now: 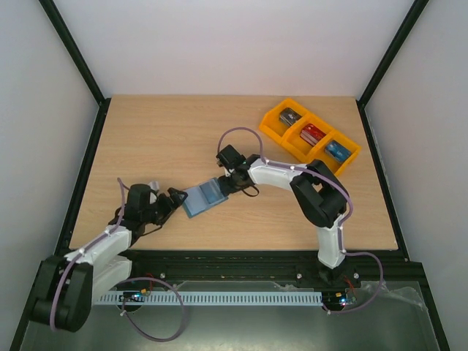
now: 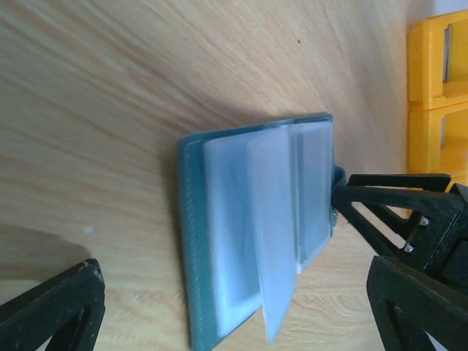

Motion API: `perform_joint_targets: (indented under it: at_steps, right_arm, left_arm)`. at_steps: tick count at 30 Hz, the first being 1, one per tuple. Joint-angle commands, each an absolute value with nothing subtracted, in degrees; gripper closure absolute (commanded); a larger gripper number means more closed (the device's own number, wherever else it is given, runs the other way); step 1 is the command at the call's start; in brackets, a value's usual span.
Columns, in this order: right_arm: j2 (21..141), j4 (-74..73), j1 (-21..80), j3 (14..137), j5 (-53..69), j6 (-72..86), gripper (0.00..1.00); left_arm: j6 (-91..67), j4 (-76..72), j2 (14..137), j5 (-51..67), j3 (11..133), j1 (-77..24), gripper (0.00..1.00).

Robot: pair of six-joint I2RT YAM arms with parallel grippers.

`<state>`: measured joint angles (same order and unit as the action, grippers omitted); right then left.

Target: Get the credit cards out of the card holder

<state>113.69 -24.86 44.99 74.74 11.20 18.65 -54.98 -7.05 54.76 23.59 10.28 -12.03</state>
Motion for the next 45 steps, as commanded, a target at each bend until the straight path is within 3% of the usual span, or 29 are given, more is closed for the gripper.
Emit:
perform_joint_targets:
  at_steps: [1,6,11,14,16,19,23,25,28,32,37,40,45]
  right_arm:
    - [117.98,-24.87,46.07,75.63,14.55,18.0,0.47]
    - [118.66,-22.15,47.14,75.03,20.28,18.79,0.47]
    - [118.69,-21.21,47.47,75.06,26.18,18.63,0.48]
    - [118.42,-20.75,47.51,74.25,28.55,18.48,0.52]
    - [118.03,-19.24,47.51,72.81,29.68,19.39,0.56]
    - [117.37,-17.06,47.57,71.24,32.52,21.02,0.63]
    - [114.92,-13.75,48.05,69.01,34.09,22.01,0.66]
    - [114.58,-13.5,48.16,68.67,34.26,21.93,0.66]
    - [114.97,-14.82,48.1,69.3,35.4,20.2,0.65]
    - [110.62,-16.34,44.97,69.28,37.33,15.79,0.6]
    - [98.37,-10.04,36.99,65.27,46.8,14.35,0.45]
    - [91.33,-7.27,36.04,64.44,51.4,10.88,0.33]
    - [82.85,-8.55,36.02,66.76,58.1,4.04,0.2]
  left_arm:
    - [-58.51,-11.38,62.56,22.59,9.25,-13.91,0.02]
    - [-59.82,-15.91,66.59,21.99,10.4,-16.07,0.09]
    - [-61.3,-18.8,69.27,20.8,10.78,-16.26,0.34]
    - [-61.42,-21.38,70.07,20.55,11.16,-16.93,0.42]
    - [-61.57,-23.18,70.4,20.57,11.52,-17.82,0.43]
    - [-61.98,-24.78,71.35,20.19,12.01,-18.48,0.37]
    - [-62.58,-23.86,72.04,19.46,11.88,-19.22,0.37]
    - [-62.27,-23.87,72.16,19.15,11.99,-19.42,0.51]
    - [-61.16,-23.67,71.65,18.94,11.91,-19.44,0.95]
    - [-57.51,-24.96,67.43,20.77,11.3,-19.03,0.98]
    - [-42.42,-29.81,57.46,28.72,15.37,-16.81,0.98]
    - [-27.72,-28.49,49.48,35.99,20.2,-15.76,0.98]
    - [-18.96,-21.69,39.1,43.86,25.3,-11.27,0.98]
